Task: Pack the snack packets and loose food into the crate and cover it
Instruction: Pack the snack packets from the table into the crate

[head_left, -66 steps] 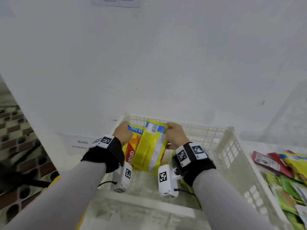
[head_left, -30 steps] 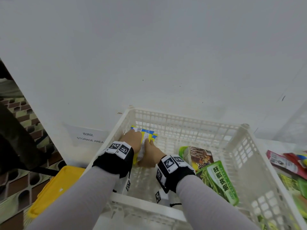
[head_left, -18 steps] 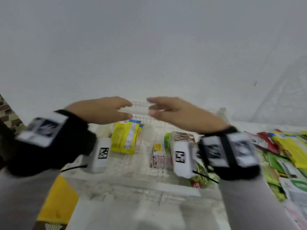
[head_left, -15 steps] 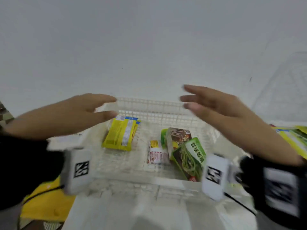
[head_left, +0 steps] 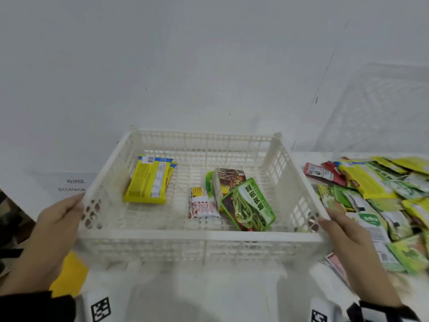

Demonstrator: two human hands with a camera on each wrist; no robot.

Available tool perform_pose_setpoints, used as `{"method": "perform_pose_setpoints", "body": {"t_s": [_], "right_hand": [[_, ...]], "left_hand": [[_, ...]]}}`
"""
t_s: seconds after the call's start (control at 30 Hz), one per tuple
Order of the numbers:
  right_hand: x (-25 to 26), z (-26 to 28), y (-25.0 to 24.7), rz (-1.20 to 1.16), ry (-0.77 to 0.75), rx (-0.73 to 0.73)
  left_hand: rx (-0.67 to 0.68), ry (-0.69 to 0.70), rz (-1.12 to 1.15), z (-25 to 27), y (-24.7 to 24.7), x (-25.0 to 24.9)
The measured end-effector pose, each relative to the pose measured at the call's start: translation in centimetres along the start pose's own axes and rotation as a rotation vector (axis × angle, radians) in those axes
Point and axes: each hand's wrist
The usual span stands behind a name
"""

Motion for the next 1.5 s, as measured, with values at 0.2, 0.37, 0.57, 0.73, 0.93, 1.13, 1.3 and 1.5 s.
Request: {"method": "perform_pose_setpoints", "body": {"t_s": [0.2,0.37,0.57,0.73,0.93,1.13,1.3,1.5], "right_hand": [[0.4,-1.5,-2.2,0.082,-0.072,-0.022],[0.5,-2.8,-4.2,0.19,-0.028,0.019],[5.9,-6.1,-6.5,0.404,-0.324,0.108],[17.7,-5.6,-2.8,0.132,-0.676,0.278],[20.3,-9.4,10.3,0.496,-0.661,0.561],[10.9,-14.7,16.6,1.039,-0.34,0.796],[6.8,-15.9,16.8,1.093,-0.168,0.887],[6.3,-16.3,16.9,1.195,-0.185,0.871]], "left_hand": [[0.02,-0.125,0.177,2.8,1.7,-3.0],[0.179,0.003,0.026,3.7,1.7,-4.4],[0.159,0.334,-0.264,0.9,-3.3,-10.9],[0.314,0.692,-0.056,-1.4,-0.3,-23.4],[0.568,0.593,-0.651,-5.8,12.2,-25.0],[0.763,0.261,-0.68,-6.8,21.6,-17.2],[0.744,0.104,-0.532,-5.8,24.5,-13.3],[0.603,0.073,-0.358,-5.0,26.2,-11.6]]}}
Point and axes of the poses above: each hand's wrist, its own z-axis away from the middle knuckle, its own y-axis out of the palm, x = y × z, and after that the axes turned 6 degrees about -x, right-handed
